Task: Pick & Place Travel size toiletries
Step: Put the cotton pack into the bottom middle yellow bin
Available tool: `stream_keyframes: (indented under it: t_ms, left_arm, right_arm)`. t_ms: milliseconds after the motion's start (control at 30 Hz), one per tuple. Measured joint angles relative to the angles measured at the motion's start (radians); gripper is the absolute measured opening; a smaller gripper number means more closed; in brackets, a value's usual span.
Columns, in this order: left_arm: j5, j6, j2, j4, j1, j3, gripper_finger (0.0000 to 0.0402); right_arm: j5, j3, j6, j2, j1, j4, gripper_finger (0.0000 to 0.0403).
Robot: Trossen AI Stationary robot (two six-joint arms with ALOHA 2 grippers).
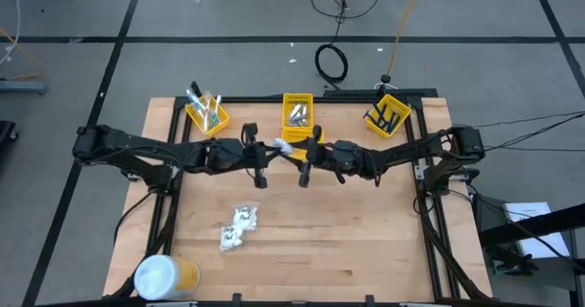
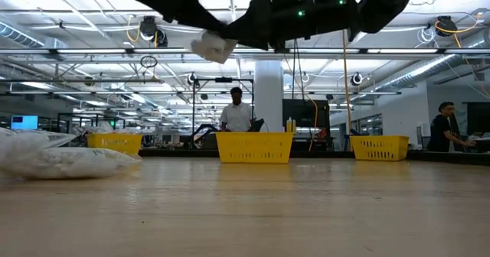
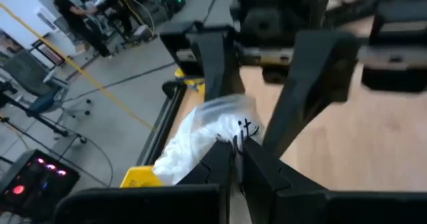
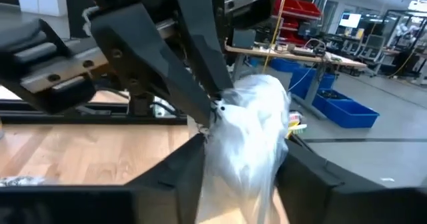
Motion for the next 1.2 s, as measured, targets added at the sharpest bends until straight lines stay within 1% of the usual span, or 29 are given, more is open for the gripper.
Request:
stream_keyframes:
  t_ms: [100, 200, 300, 367, 433, 467, 567, 633, 700, 767, 900, 967, 1100, 1200]
  left_arm:
    - [-0.002, -0.009, 0.000, 0.027, -0.020, 0.000, 0.0021]
    - [0.002, -0.022, 0.000, 0.052, -0.042, 0.000, 0.0040]
    - [0.001, -0.028, -0.003, 0.061, -0.059, 0.002, 0.0082]
    - [-0.030, -0.015, -0.011, 0.067, -0.075, 0.002, 0.0117]
    - [-0.084, 0.008, -0.024, 0.076, -0.087, 0.008, 0.0153]
    - [-0.119, 0.020, -0.034, 0.066, -0.096, 0.015, 0.0170]
    - [-0.230, 0.045, -0.076, 0.049, -0.125, 0.026, 0.0212]
    - [-0.299, 0.061, -0.098, 0.040, -0.141, 0.029, 0.0233]
    - [-0.358, 0.052, -0.120, -0.020, -0.156, 0.028, 0.0248]
    - [-0.398, 0.007, -0.143, -0.098, -0.164, 0.027, 0.0258]
    - [-0.426, -0.113, -0.148, -0.250, -0.164, 0.027, 0.0266]
    - [-0.429, -0.158, -0.146, -0.309, -0.164, 0.025, 0.0264]
    - [-0.431, -0.214, -0.145, -0.378, -0.163, 0.026, 0.0255]
    - [-0.431, -0.222, -0.142, -0.390, -0.163, 0.026, 0.0248]
  right_arm:
    - [-0.002, 0.000, -0.014, -0.001, 0.000, -0.007, 0.0114]
    - [-0.006, 0.000, -0.017, 0.000, 0.001, -0.023, 0.0075]
    - [-0.005, 0.000, -0.037, 0.002, 0.001, -0.036, 0.0037]
    - [-0.004, 0.000, -0.053, 0.002, -0.004, -0.047, 0.0016]
    - [0.000, 0.000, -0.067, 0.001, -0.012, -0.083, 0.0010]
    - [0.014, 0.000, -0.069, 0.001, -0.019, -0.106, 0.0011]
    - [0.114, 0.000, -0.068, -0.012, -0.046, -0.207, 0.0020]
    - [0.170, 0.000, -0.067, -0.019, -0.072, -0.284, 0.0021]
    - [0.191, 0.000, -0.049, -0.019, -0.102, -0.379, 0.0017]
    - [0.178, -0.002, -0.017, -0.017, -0.133, -0.462, 0.0013]
    - [0.051, -0.002, 0.015, -0.018, -0.182, -0.591, 0.0017]
    - [0.023, -0.002, 0.019, -0.017, -0.193, -0.629, 0.0028]
    - [0.023, -0.002, 0.043, -0.018, -0.200, -0.614, 0.0068]
    - [0.025, -0.002, 0.055, -0.033, -0.192, -0.609, 0.0112]
